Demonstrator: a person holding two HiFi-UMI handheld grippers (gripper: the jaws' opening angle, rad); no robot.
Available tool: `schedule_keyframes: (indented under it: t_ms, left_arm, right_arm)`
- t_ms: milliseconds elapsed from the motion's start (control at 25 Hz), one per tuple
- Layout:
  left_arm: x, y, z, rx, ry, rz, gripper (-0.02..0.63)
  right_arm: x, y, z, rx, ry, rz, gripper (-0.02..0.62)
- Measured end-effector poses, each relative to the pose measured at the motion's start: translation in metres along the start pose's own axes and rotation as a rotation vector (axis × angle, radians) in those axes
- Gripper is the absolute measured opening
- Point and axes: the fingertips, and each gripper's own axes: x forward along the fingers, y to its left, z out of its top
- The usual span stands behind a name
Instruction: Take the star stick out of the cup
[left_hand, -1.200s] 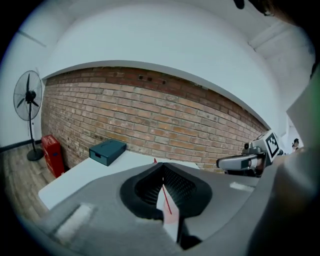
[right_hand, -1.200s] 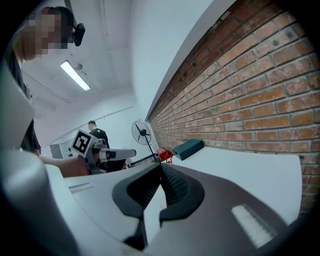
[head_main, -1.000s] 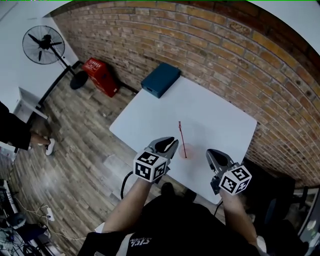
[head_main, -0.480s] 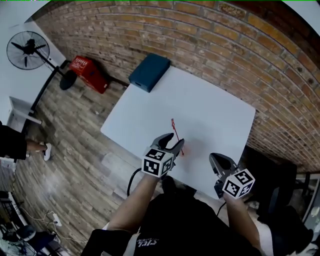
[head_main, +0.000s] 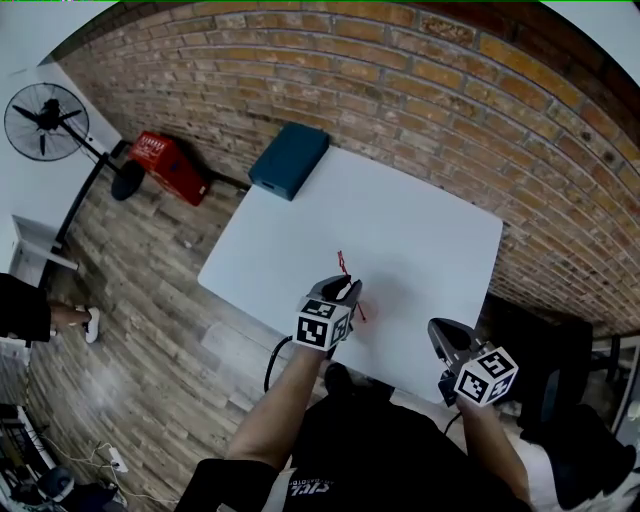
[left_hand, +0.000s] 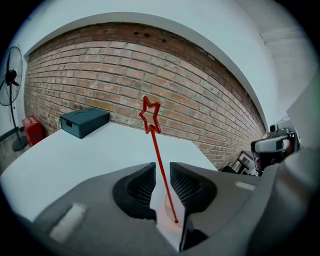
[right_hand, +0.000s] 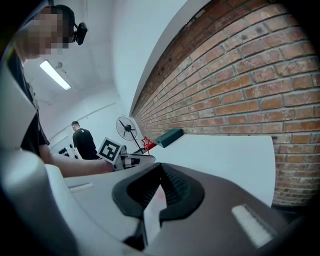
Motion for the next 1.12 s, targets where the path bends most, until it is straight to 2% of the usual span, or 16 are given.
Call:
schedule_keyframes:
  t_ms: [160,400,600,920,1120]
  left_arm:
    - [0.000,0.001,0.004,-0.016,-0.023,0.012,0.041]
    - [-0.010,-0.005,0.008,-0.038,-0.038,0.023,0.022]
    - [-0.023,-0.016,0.024,-0.050,-0.090,0.009,0.021]
    - [-0.066,-0.024,0.066,0.031,-0.162,0.061,0.020]
    - [-0.106,-0.024,0.106,0.065,-0.244,0.103,0.020]
  right_arm:
    - [-0.003,0.003,0.004,-0.017,-0.003,0.000,0.000]
    - [-0.016,0.007,0.012,-0.034,-0.028,-0.010,0.000]
    - [-0.022,0.012,0.015,-0.039,-0.044,-0.008,0.000]
    - [-0.023,0.012,0.035,-0.065,-0.087,0.003,0.000]
    - [-0.017,0.019,0.060,-0.100,-0.126,0.030,0.000]
